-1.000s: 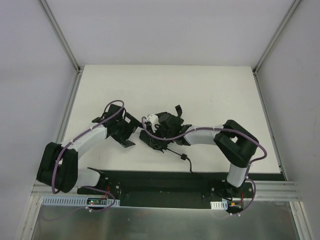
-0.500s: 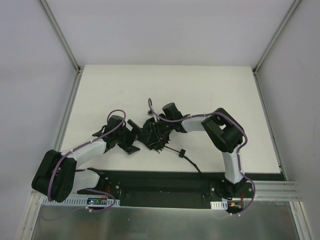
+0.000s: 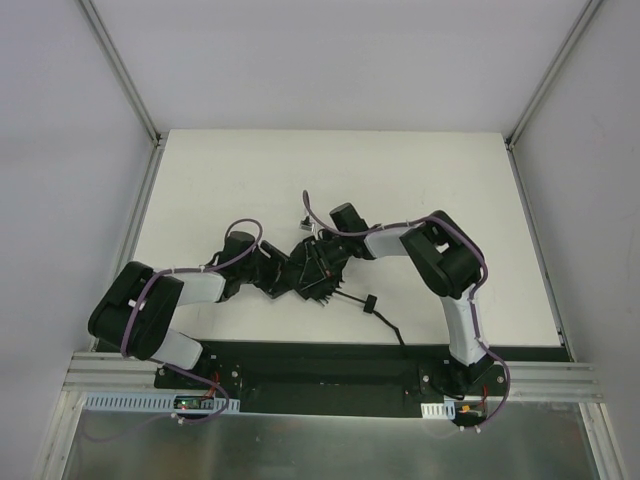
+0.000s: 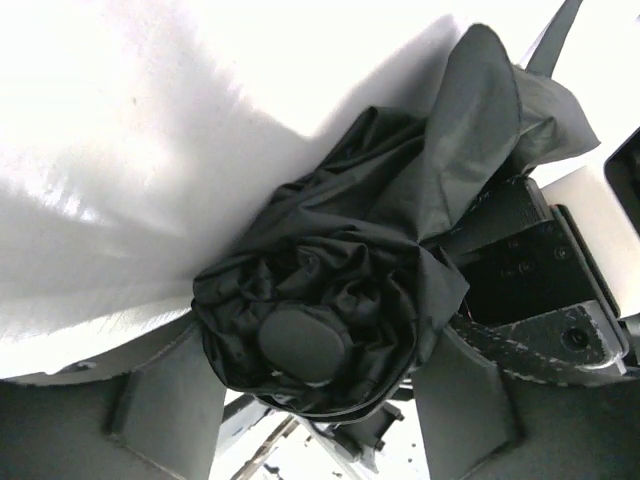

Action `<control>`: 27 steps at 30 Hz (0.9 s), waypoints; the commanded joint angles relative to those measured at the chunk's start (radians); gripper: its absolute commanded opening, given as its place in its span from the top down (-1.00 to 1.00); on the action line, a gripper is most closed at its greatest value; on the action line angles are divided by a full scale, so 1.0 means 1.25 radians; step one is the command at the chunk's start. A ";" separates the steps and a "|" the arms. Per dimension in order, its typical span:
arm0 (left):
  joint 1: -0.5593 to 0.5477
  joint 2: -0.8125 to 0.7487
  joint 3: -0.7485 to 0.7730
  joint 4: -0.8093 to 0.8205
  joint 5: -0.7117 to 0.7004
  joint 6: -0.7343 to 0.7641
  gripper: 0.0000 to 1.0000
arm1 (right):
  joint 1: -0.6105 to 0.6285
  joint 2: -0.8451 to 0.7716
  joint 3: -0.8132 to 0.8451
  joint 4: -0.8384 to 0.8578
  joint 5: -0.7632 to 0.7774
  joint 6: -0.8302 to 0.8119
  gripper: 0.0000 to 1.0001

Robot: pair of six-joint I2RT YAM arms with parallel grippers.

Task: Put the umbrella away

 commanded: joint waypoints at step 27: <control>-0.015 0.144 0.218 -0.628 -0.031 0.049 1.00 | 0.206 -0.429 -0.035 -0.282 0.716 -0.346 -0.55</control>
